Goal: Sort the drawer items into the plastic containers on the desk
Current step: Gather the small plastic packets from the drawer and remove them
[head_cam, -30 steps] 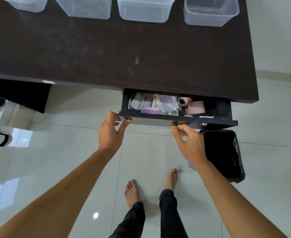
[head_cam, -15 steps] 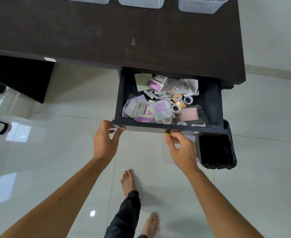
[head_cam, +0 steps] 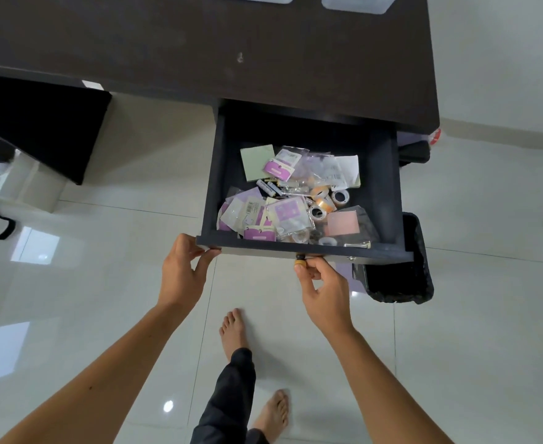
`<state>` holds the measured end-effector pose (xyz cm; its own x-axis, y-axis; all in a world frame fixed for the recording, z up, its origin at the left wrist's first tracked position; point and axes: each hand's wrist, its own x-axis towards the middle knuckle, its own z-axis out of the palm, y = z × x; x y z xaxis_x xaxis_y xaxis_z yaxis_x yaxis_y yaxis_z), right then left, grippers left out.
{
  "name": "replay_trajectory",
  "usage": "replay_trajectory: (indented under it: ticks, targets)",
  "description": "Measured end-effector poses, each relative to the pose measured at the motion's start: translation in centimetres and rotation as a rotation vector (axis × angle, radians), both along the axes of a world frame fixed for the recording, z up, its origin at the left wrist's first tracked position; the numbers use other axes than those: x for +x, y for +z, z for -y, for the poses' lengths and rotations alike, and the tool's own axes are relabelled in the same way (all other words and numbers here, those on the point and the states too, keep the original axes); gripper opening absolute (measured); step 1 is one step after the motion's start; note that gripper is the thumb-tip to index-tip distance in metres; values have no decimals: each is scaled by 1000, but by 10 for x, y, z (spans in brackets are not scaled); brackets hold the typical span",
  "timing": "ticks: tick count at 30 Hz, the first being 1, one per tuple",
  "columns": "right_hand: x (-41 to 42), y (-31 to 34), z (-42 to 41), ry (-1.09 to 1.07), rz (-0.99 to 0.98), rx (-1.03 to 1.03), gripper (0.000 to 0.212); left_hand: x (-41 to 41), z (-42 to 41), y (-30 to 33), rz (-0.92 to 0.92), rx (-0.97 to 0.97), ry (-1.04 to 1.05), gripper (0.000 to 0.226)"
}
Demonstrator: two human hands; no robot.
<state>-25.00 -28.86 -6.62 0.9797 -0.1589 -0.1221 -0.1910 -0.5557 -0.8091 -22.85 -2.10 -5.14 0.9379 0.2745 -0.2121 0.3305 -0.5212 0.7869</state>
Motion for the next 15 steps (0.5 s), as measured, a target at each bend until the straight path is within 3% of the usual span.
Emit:
replay_trajectory:
  ticks: [9,15]
  targets:
    - [-6,2,3,52,-43,-11,17,-12,0,-5,-4,1,0,22]
    - [-14,1,6,76,-74,24,18,-17,5,-3,-65,-59,35,38]
